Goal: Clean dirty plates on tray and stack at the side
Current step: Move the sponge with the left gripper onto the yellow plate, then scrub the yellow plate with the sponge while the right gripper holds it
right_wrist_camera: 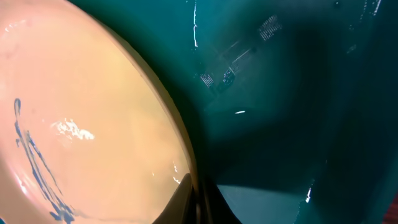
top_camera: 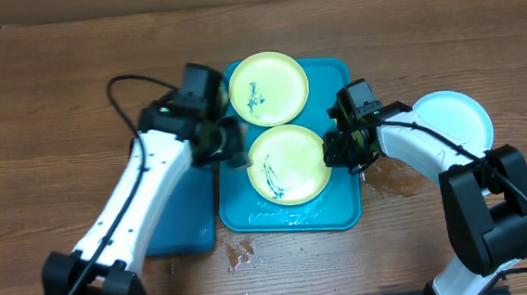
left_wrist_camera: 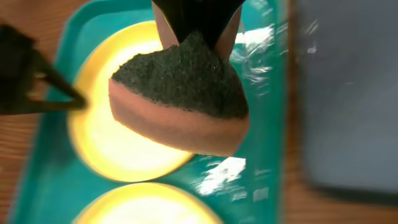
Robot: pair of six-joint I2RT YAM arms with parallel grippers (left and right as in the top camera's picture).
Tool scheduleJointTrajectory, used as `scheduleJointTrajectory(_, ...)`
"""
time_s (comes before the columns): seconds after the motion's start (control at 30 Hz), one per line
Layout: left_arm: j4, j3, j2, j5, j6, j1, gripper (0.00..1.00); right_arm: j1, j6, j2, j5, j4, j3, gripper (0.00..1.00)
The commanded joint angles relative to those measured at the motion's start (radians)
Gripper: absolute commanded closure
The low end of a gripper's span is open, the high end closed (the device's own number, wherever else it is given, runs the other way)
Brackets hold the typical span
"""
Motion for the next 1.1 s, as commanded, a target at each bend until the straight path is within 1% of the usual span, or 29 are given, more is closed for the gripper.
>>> scheduleJointTrajectory(0.0, 0.066, 0.023, 0.068, 0.059, -0.081, -0.083, 0.96, 0.006, 0.021, 0.005, 0.022, -0.019, -0.036, 0.96)
scheduleJointTrajectory(0.13, 0.185, 0.023, 0.193, 0.066, -0.192, -0.160, 0.96, 0.006, 0.021, 0.005, 0.021, -0.035, -0.036, 0.96)
scheduleJointTrajectory(0.2, 0.242, 0.024, 0.256, 0.100, -0.228, -0.176, 0.96, 0.006, 0.021, 0.005, 0.022, -0.043, -0.036, 0.96)
scheduleJointTrajectory(0.3, 0.315, 0.024, 0.342, 0.165, -0.264, -0.180, 0.96, 0.006, 0.020, 0.005, 0.022, -0.046, -0.036, 0.96)
scheduleJointTrajectory(0.4, 0.331, 0.024, 0.395, 0.137, -0.275, -0.177, 0.96, 0.006, 0.021, 0.005, 0.022, -0.049, -0.037, 0.96)
scheduleJointTrajectory(0.53, 0.257, 0.024, 0.415, -0.045, -0.257, -0.167, 0.96, 0.006, 0.020, 0.005, 0.022, -0.056, -0.036, 0.96)
scheduleJointTrajectory(0.7, 0.102, 0.051, 0.415, -0.220, -0.217, -0.154, 0.96, 0.006, 0.020, 0.005, 0.022, -0.057, -0.036, 0.96)
scheduleJointTrajectory(0.8, 0.039, 0.066, 0.415, -0.317, -0.188, -0.148, 0.96, 0.006, 0.020, 0.005, 0.022, -0.056, -0.036, 0.96)
scheduleJointTrajectory(0.9, -0.009, 0.079, 0.415, -0.390, -0.156, -0.146, 0.96, 0.006, 0.020, 0.005, 0.022, -0.057, -0.036, 0.96)
scheduleJointTrajectory(0.97, -0.035, 0.092, 0.415, -0.422, -0.156, -0.146, 0.96, 0.006, 0.020, 0.005, 0.022, -0.057, -0.036, 0.96)
scheduleJointTrajectory(1.03, -0.037, 0.107, 0.415, -0.405, -0.139, -0.146, 0.96, 0.006, 0.020, 0.005, 0.022, -0.056, -0.036, 0.96)
scheduleJointTrajectory(1.07, -0.026, 0.113, 0.415, -0.373, -0.119, -0.146, 0.96, 0.006, 0.020, 0.005, 0.023, -0.056, -0.036, 0.96)
